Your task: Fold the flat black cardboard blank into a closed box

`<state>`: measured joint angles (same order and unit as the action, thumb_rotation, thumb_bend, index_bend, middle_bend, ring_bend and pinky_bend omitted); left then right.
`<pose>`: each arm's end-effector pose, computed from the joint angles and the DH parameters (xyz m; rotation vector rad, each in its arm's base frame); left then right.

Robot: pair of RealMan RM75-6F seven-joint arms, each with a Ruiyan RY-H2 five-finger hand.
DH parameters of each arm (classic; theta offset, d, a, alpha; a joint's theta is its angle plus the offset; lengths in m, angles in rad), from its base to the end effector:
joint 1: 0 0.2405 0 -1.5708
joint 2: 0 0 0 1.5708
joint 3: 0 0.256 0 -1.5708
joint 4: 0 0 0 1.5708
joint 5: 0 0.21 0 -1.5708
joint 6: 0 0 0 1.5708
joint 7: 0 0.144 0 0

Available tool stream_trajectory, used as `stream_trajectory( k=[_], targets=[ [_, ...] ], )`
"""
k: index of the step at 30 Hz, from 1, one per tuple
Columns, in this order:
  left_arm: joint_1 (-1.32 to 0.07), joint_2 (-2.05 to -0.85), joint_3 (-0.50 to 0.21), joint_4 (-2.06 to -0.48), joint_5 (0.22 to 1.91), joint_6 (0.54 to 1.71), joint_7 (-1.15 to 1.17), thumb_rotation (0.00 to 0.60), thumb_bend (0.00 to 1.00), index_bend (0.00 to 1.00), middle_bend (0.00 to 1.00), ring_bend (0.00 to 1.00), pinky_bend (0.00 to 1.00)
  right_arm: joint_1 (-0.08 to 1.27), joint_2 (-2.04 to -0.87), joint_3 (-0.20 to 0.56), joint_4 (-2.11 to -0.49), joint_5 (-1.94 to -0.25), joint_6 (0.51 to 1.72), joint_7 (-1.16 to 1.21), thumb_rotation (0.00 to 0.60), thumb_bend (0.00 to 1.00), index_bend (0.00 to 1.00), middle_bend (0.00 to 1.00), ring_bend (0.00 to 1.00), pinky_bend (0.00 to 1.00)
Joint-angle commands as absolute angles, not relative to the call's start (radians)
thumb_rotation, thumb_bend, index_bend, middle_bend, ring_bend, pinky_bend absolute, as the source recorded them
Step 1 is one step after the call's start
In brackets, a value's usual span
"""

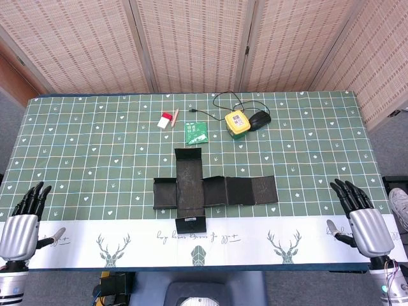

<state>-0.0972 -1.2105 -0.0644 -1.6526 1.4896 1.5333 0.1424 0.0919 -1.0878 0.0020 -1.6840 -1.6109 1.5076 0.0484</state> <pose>-0.2899 0.1860 0.1359 -1.3548 -0.8532 -0.9379 -0.2859 -0.1710 0.1533 1.4701 -0.9436 1.0199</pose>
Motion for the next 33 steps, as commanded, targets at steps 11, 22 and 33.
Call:
stream_trajectory(
  k=[11, 22, 33],
  targets=[
    [-0.108, -1.207, -0.071, -1.667, 1.505, 1.530, 0.137, 0.600, 0.04, 0.03, 0.00, 0.05, 0.19, 0.095, -1.063, 0.008, -1.710, -1.602, 1.490, 0.035, 0.600, 0.37, 0.00, 0.03, 0.00, 0.08],
    [-0.110, -1.207, -0.057, -1.685, 1.540, 1.535, 0.137, 0.600, 0.04, 0.03, 0.00, 0.05, 0.19, 0.214, -1.076, 0.085, -1.823, -1.469, 1.309, -0.169, 0.600, 0.37, 0.00, 0.05, 0.23, 0.45],
    [-0.103, -1.191, -0.053, -1.697, 1.554, 1.548, 0.137, 0.600, 0.04, 0.03, 0.00, 0.05, 0.19, 0.398, -1.195, 0.150, -1.904, -1.131, 1.078, -0.482, 0.600, 0.13, 0.00, 0.12, 0.72, 0.86]
  ],
)
